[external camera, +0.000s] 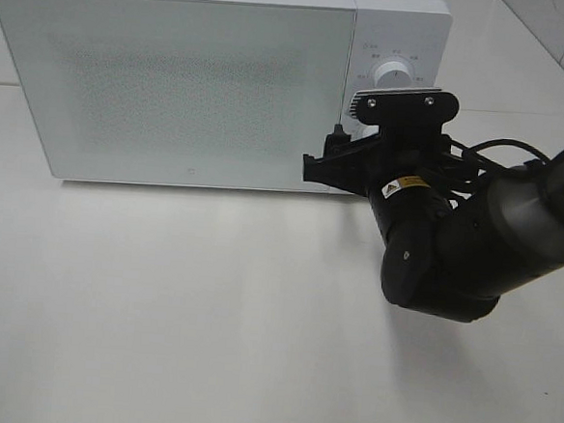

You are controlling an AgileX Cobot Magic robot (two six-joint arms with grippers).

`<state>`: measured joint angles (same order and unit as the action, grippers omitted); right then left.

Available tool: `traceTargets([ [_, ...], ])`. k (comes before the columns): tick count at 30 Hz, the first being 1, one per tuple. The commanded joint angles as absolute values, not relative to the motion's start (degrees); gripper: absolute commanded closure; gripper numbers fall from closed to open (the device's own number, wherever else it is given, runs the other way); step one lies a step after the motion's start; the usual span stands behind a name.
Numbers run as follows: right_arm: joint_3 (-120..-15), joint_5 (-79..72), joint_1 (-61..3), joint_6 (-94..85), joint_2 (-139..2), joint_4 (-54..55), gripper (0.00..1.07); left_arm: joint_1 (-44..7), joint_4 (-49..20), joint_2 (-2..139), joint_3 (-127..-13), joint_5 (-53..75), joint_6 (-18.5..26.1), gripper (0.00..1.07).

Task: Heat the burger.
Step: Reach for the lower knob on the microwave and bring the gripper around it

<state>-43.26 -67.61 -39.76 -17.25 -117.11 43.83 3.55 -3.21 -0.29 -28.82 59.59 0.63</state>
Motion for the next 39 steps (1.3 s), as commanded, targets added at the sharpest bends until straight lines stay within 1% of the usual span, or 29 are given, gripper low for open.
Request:
traceTargets([
  [1,-45.26,-65.6,-38.16,-16.21,-118.26,41.31,0.32,3.67,-3.67,-1.6,-28.65,59.3,0.63,0.09],
  [14,-45.72,-65.09,-35.18,-13.87,-119.0,38.85,0.32,3.67,-3.67,-1.38,-28.65,59.3,0.63,0.09],
  [21,-45.72,-65.43,-34.84,-13.81,-119.0,38.79,0.32,3.67,-3.67,-1.38,-28.65,59.3,0.63,0.09],
  [23,-45.72,-65.55,-34.84,-13.81,-119.0,38.79,0.36,3.67,-3.67,-1.38,-28.65,59.3,0.63,0.09],
  [24,-45.72,-65.55,-34.84,-13.81,-119.0,38.79,0.36,3.67,-3.67,-1.38,-28.65,59.3,0.63,0.09],
  [25,-45.72,-65.83,-34.84,-13.81,-119.0,38.79,0.41,3.67,-3.67,-1.38,-28.65,59.3,0.63,0.09],
  [26,-45.72,-66.23,-34.84,-13.81,-119.0,38.79,0.5,3.67,-3.67,-1.38,-28.65,59.3,0.63,0.09],
  [27,-45.72,-66.23,-34.84,-13.81,-119.0,38.79,0.5,3.67,-3.67,-1.38,-28.65,59.3,0.63,0.09],
  [28,-45.72,-66.41,-34.84,-13.81,-119.0,38.79,0.56,3.67,-3.67,-1.38,-28.65,59.3,0.63,0.09],
  [29,-45.72,-66.69,-34.84,-13.75,-119.0,38.79,0.68,3.67,-3.67,-1.38,-28.65,59.3,0.63,0.09],
  [30,-45.72,-66.69,-34.84,-13.75,-119.0,38.79,0.68,3.67,-3.67,-1.38,-28.65,59.3,0.63,0.09],
  [31,-45.72,-66.81,-34.84,-13.75,-119.0,38.79,0.76,3.67,-3.67,-1.38,-28.65,59.3,0.63,0.09],
  [32,-45.72,-67.15,-34.84,-13.87,-119.0,38.79,0.88,3.67,-3.67,-1.38,-28.65,59.3,0.63,0.09],
  [33,-45.72,-67.15,-34.84,-13.87,-119.0,38.79,0.88,3.67,-3.67,-1.38,-28.65,59.3,0.63,0.09],
  [34,-45.72,-67.32,-34.84,-13.87,-119.0,38.79,0.95,3.67,-3.67,-1.38,-28.65,59.3,0.63,0.09],
  [35,-45.72,-67.32,-34.84,-13.87,-119.0,38.79,0.95,3.67,-3.67,-1.38,-28.65,59.3,0.63,0.09],
  [36,-45.72,-67.55,-34.84,-13.87,-119.0,38.79,1.05,3.67,-3.67,-1.38,-28.65,59.3,0.63,0.09],
  [37,-45.72,-67.61,-34.84,-13.87,-119.0,38.79,1.07,3.67,-3.67,-1.38,-28.65,59.3,0.63,0.09],
  [39,-45.72,-67.61,-34.84,-13.87,-119.0,38.79,1.07,3.67,-3.67,-1.38,-28.65,59.3,0.63,0.09],
])
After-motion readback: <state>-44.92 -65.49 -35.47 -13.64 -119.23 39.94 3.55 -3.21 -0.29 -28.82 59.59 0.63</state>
